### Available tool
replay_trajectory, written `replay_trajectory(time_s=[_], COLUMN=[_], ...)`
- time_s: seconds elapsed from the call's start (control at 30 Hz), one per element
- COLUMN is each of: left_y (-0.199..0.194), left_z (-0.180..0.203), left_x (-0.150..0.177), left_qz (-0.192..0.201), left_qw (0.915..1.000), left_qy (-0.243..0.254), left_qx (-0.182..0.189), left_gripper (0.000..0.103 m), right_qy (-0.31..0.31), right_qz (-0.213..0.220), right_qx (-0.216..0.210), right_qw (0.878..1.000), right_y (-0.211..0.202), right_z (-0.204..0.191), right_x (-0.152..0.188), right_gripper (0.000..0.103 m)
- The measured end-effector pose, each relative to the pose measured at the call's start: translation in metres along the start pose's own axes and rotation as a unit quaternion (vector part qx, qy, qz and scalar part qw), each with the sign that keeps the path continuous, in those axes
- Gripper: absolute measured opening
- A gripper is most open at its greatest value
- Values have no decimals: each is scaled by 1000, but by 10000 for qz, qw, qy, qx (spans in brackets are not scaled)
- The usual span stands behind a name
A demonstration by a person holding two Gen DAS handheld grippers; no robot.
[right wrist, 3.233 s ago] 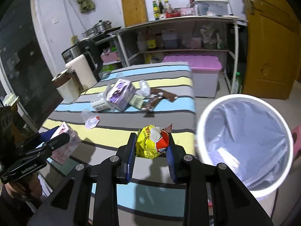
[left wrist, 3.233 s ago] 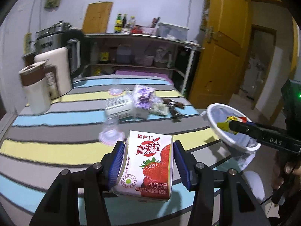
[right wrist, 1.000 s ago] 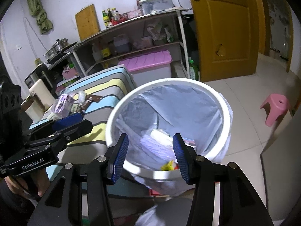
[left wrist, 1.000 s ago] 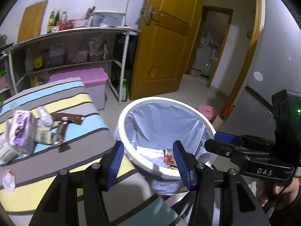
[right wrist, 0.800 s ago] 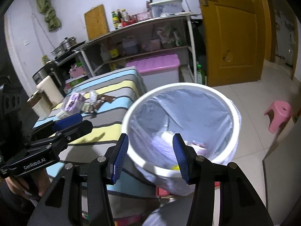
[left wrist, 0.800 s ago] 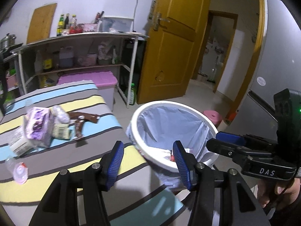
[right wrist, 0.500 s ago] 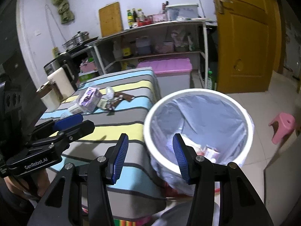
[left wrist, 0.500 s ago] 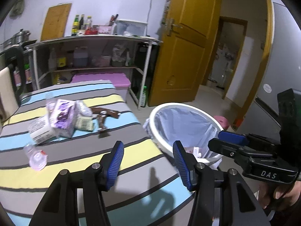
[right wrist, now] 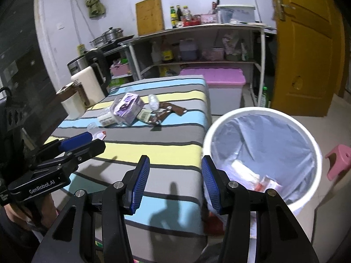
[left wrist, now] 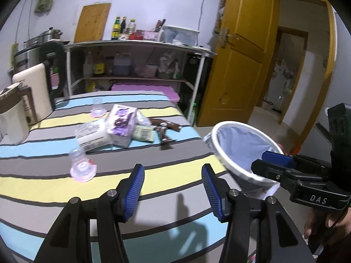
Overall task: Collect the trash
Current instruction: 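Move both tools back over the table toward the remaining trash, then grasp the clear plastic cup with the left tool while the right tool grasps the brown candy wrapper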
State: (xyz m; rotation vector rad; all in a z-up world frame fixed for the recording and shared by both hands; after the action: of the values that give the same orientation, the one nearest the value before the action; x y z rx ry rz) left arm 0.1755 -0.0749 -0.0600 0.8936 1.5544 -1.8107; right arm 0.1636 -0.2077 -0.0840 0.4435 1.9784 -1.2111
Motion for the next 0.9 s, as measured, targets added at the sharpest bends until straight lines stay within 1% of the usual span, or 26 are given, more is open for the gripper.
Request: replay_trajectory(time_s=[0.13,0.3,0.6,0.8,0.9], left_y=[1,1,6,25,35], left_z=[-19,-45,-101,-125,-127], left_x=[4,5,7,8,7], left_qz=[-45,-32,-115,-254,-312], left_qw=[9998,9987,9928,9893,9885], left_qy=[-124,-248,-567,-799,-765], left_qx=[-154,-440,-1044,-1195,-1268], left_gripper=[54,54,54,57,57], right_qy=[-35,-25,-86,-101,-103], right_qz=[-141,-301,-378,-471,-521], right_qx=[-105,-191,-227,-257,-256], right_qw=[9998,9994,9990,9985,9983], right_y=[13,29,54,75,86], right_z=[-5,-9,-17,-20,-20], right_x=[3,1,-13,-21,-25], right_gripper=[50,50,50,50,50])
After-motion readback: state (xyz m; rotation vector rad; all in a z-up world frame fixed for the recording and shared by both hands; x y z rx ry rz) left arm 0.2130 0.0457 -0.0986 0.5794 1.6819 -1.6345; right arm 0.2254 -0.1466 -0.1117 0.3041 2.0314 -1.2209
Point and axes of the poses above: each gripper's, at about its wrist camera, not at the fingertips, and y roughly the way its jaws point, z to its right, x to its underside, the point moved 10 cm from there along y, roughly the way its jaws point, and after that the axes turned 8 degrees about -x, right-handed, at the moved point
